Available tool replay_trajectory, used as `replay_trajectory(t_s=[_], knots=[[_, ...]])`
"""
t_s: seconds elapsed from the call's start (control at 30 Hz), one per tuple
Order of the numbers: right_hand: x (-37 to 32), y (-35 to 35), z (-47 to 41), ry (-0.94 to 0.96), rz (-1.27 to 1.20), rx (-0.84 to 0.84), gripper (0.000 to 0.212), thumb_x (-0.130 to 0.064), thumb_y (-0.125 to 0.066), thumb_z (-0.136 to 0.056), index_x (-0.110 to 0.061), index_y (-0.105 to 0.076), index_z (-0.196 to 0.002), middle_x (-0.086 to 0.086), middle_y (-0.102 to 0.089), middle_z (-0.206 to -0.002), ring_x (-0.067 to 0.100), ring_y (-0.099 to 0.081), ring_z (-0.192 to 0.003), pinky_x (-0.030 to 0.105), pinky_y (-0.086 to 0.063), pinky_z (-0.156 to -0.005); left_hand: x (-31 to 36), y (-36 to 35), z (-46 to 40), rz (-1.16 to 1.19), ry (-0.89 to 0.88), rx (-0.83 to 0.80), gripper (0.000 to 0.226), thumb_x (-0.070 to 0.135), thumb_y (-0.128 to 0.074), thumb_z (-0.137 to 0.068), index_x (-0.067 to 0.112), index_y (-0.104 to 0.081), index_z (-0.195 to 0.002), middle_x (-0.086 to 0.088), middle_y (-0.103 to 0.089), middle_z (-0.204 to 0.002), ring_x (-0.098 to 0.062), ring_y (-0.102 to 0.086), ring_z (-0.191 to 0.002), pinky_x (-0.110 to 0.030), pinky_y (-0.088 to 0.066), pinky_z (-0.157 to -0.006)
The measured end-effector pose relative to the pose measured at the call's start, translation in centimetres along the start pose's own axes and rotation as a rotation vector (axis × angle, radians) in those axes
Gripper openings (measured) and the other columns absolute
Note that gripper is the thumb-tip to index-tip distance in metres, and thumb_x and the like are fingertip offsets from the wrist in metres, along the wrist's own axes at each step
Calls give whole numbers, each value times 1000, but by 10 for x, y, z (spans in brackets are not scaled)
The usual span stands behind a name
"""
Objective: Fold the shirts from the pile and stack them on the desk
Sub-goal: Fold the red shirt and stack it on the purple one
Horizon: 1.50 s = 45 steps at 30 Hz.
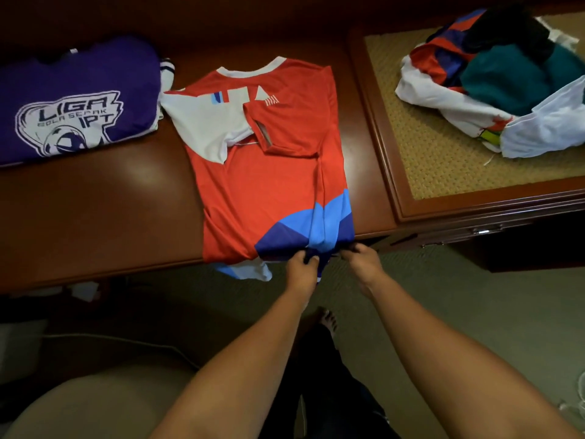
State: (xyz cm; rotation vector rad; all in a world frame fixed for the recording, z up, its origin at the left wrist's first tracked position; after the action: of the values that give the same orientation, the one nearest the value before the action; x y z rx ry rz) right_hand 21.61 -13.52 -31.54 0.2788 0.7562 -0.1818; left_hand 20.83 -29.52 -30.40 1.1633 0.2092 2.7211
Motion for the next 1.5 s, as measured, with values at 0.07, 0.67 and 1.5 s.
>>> replay_trajectory(t_s=[0.07,0.67,1.5], knots=[[-1,3,2,23,56,-2,14,-4,-60,-90,-8,-64,-102,8,-67,-99,22,-60,-94,32,-45,-82,0,5,7,-10,-39,-27,14,9,-48,-96,7,-61,-95,-13,-66,-95,-22,-60,-89,-32,-46,-76],[-14,24,28,187,28,0,15,-9,-59,-93,-15,-64,-80,3,-67,-78,15,-59,-74,32,-45,-70,45,13,21,-649,-272,170,30,25,-44,-99,4,-65,-105,-17,-63,-112,-34,-58,-103,-37,-43,-81],[10,4,-2,-117,-112,-69,36,-6,-61,-87,-21,-54,-119,1,-59,-122,21,-49,-115,37,-32,-94,-40,151,-7,259,212,286,20,9,-69,-83,10,-56,-97,-17,-64,-103,-28,-59,-99,-44,-45,-95]])
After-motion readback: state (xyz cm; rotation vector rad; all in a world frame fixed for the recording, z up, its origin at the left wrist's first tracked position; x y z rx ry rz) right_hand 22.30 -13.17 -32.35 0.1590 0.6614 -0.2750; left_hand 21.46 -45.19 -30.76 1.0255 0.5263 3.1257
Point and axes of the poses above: each hand's wrist, its own z-axis away from the middle knuckle, its own y-axis out of the back of the hand, x = y × z, the point moved 8 cm from there along -z, towards the middle knuckle
